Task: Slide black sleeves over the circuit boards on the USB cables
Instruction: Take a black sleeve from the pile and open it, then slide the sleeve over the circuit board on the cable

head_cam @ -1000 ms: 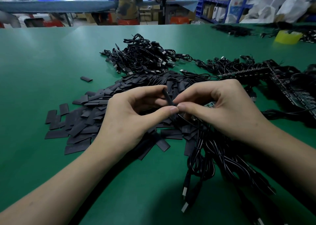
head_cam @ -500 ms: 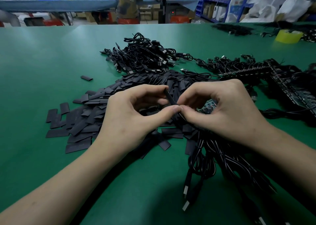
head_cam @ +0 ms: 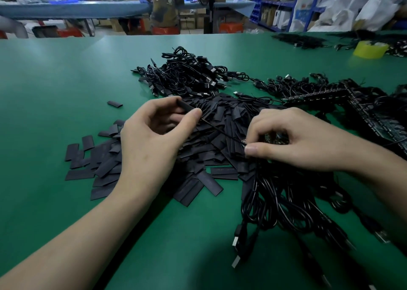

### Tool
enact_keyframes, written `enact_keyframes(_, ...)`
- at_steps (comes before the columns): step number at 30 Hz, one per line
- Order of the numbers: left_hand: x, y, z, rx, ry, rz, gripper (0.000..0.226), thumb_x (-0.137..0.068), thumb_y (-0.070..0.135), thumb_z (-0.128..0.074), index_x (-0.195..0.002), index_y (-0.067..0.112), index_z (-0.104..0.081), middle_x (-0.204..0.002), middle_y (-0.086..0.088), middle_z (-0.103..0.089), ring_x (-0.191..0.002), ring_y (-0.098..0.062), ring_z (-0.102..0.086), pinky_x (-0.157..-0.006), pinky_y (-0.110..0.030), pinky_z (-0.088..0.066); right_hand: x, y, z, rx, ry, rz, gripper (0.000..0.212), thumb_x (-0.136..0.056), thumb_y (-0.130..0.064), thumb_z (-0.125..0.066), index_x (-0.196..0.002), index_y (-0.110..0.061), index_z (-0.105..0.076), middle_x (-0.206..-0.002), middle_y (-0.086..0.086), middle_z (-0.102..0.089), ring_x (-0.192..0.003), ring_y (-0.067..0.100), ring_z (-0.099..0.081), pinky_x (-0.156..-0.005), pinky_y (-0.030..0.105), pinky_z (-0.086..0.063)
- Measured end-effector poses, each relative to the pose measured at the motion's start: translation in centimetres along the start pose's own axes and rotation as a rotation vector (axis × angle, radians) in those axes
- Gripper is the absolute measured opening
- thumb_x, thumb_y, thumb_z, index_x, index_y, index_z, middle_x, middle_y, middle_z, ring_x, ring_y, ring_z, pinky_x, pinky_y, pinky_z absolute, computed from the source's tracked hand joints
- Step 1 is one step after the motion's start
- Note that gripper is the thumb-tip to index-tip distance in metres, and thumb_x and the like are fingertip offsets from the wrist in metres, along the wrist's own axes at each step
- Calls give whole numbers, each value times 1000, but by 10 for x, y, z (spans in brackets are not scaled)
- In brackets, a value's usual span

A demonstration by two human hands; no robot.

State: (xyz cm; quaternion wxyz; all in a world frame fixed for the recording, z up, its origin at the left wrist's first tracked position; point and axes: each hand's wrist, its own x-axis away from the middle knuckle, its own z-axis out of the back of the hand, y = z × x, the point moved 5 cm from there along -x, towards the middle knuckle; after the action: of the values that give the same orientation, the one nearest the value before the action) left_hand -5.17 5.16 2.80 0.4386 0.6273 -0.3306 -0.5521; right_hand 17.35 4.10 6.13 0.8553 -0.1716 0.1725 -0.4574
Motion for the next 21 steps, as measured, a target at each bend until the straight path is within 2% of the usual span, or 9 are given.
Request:
enact_keyframes(4, -3, -3, 4, 3, 43, 18, 37, -85, 30, -84, -117, 16, -72, -98, 5, -76, -87, -3, -70, -81, -15, -52, 2, 2, 7, -137, -11, -41, 22, -98, -32, -61, -80, -26, -72, -81, -8, -75, -68, 5, -66, -64, 17, -48)
enact_keyframes(5, -3, -3, 4, 4, 49, 21, 42, -86, 31, -83, -123, 16, -70, -101, 5, -75, -89, -3, -70, -82, -14, -52, 1, 1, 12, -187, 20, -52, 22, -100, -28, -59, -81, -21, -70, -79, -2, -76, -67, 7, -69, -65, 20, -52)
enact_keyframes(7, -3, -2, 3, -21, 53, 2, 46, -88, 30, -80, -130, 16, -66, -106, 6, -74, -91, -2, -69, -83, -13, -52, -3, 1, 26, -286, 133, -80, 22, -101, -24, -57, -84, -13, -66, -76, 7, -74, -67, 20, -75, -68, 35, -62)
enact_keyframes(9, -1, 0, 0, -98, 26, -45, 42, -92, 27, -78, -130, 17, -66, -106, 7, -73, -93, -2, -68, -85, -16, -53, -14, -1, 43, -273, 259, -95, 23, -103, -25, -56, -85, -15, -65, -73, 9, -72, -58, 26, -73, -59, 44, -61)
enact_keyframes(13, 5, 2, -14, -253, -94, -146, 28, -93, 24, -75, -120, 18, -70, -103, 7, -72, -96, -10, -70, -90, -29, -57, -74, -12, 61, -78, 364, -111, 20, -103, -29, -58, -90, -19, -69, -71, 4, -73, -42, 17, -65, -39, 25, -49)
enact_keyframes(15, 8, 3, -20, -315, -151, -187, 27, -93, 25, -75, -118, 18, -70, -102, 8, -71, -96, -9, -69, -90, -30, -56, -120, -17, 59, 16, 387, -107, 20, -103, -30, -58, -95, -18, -72, -74, -2, -73, -44, 5, -60, -43, 15, -45)
enact_keyframes(16, 10, 3, -22, -338, -175, -203, 27, -92, 26, -75, -118, 19, -70, -102, 10, -70, -96, -7, -68, -89, -28, -56, -146, -18, 56, 60, 385, -111, 21, -103, -30, -58, -99, -16, -73, -82, -3, -73, -51, 3, -59, -49, 13, -45)
enact_keyframes(18, 11, 2, -23, -362, -209, -227, 26, -93, 27, -75, -117, 20, -70, -103, 13, -68, -97, -5, -67, -89, -26, -55, -197, -16, 46, 93, 359, -153, 21, -103, -22, -56, -108, -11, -74, -99, 4, -72, -72, 12, -61, -61, 19, -49)
enact_keyframes(21, 12, 1, -24, -372, -232, -249, 26, -92, 30, -73, -117, 22, -70, -103, 15, -67, -98, -2, -65, -89, -25, -54, -259, -13, 28, 143, 321, -232, 27, -97, -5, -49, -113, -4, -70, -106, 13, -69, -70, 21, -59, -54, 26, -51)
